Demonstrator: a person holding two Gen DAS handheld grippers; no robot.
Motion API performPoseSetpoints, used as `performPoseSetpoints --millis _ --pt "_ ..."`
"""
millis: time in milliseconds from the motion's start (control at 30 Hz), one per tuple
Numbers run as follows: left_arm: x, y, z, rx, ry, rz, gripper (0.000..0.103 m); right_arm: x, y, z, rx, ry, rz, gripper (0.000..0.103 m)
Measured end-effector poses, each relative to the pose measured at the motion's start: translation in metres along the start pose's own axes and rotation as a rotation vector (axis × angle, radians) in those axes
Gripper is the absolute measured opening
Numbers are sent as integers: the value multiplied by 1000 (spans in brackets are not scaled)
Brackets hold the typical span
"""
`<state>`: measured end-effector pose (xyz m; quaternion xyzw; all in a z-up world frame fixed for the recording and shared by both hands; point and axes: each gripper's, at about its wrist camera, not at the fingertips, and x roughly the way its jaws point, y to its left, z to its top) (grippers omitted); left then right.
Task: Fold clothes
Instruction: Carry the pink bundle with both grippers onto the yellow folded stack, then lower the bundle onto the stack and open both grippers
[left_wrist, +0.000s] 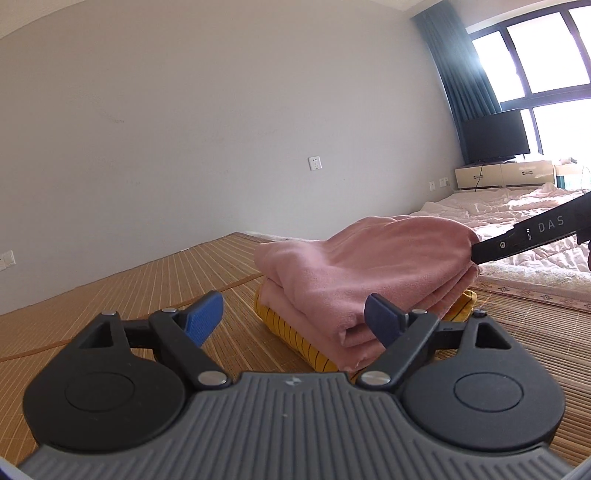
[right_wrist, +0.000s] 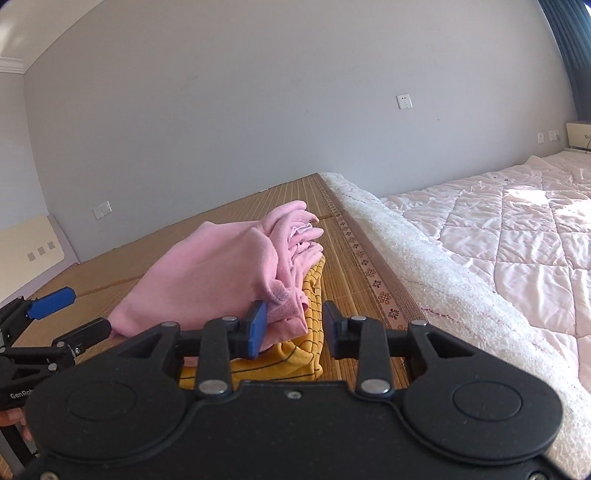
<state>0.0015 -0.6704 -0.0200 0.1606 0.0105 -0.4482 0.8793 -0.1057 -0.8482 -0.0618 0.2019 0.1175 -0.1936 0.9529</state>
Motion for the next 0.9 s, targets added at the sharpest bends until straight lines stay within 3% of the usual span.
performPoseSetpoints --millis 133,267,467,600,667,900 --pt "1 -7 -6 29 9 -9 87 5 4 -1 -33 -25 15 37" --pt "3 -11 -14 50 10 -4 87 10 8 -1 -67 -51 30 29" --pt "3 -5 -17 9 14 -24 87 13 22 1 -184 -78 -5 29" --pt "8 -4 -17 -1 12 -25 88 13 25 1 -189 -112 -6 28" --pt "15 -4 -16 -10 13 -24 88 15 26 0 -194 -92 6 13" --pt "19 8 -14 -43 52 -23 91 7 18 0 -108 -105 -33 9"
